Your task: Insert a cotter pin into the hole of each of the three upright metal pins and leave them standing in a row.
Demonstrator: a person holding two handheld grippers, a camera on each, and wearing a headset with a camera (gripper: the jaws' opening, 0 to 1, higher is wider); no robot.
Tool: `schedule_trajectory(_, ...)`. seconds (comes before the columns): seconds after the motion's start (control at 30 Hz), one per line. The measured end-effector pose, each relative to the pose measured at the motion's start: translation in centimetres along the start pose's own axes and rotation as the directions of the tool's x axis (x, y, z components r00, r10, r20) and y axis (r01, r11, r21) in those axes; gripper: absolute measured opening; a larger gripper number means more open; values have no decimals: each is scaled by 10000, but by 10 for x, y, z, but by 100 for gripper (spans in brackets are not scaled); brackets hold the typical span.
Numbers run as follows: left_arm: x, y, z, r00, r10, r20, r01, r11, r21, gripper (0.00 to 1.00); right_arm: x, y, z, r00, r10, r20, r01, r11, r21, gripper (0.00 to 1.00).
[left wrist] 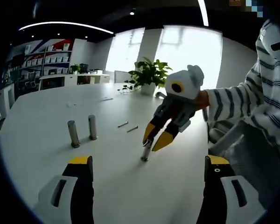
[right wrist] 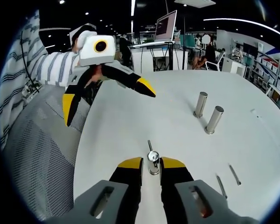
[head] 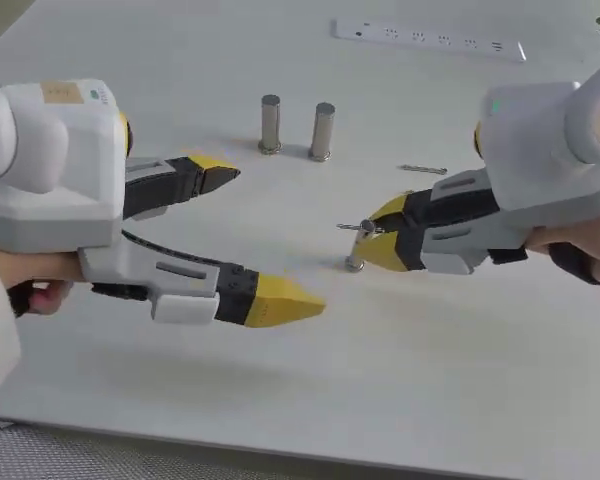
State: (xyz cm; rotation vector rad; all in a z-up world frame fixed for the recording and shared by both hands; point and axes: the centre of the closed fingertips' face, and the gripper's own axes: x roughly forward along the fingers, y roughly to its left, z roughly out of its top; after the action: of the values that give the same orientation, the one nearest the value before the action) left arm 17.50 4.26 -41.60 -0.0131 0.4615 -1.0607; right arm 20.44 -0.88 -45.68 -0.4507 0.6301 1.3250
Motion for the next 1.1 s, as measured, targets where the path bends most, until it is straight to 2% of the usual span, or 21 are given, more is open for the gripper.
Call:
schedule_trajectory(0.13, -3, -6, -4, 9998, -170, -144, 171, 9998, 90, 99, 2, -1, -3, 10000, 9, -60, -9, 10000, 6, 9)
schedule_trajectory(0.43, -8, -12, -15, 9988, -221, -439, 227, 9997, 122, 99, 6, -3, -5, 9999, -19, -107, 20, 10000, 63, 6)
schedule_trajectory(0.6, -11, -9, -17, 9987, -1, -508, 7, 9999, 120, 99, 6, -3, -3, 10000, -34, -84, 34, 10000, -74, 5)
schedule_trajectory(0.73, -14, -5, -16, 9990, 107, -443, -102, 9999, 100, 99, 8, -6, -1, 9996, -287, -43, 287, 9996, -23, 4)
schedule_trajectory(0.97, -21, -2, -19, 9981, 266, -548, -260, 9996, 121, 99, 15, -6, 15, 9993, -302, 239, 312, 9987, -408, 4)
schedule_trajectory(1.1, -25, 0, -20, 9975, 378, -596, -373, 9993, 93, 99, 25, -8, 28, 9990, -305, 332, 327, 9972, -679, 4)
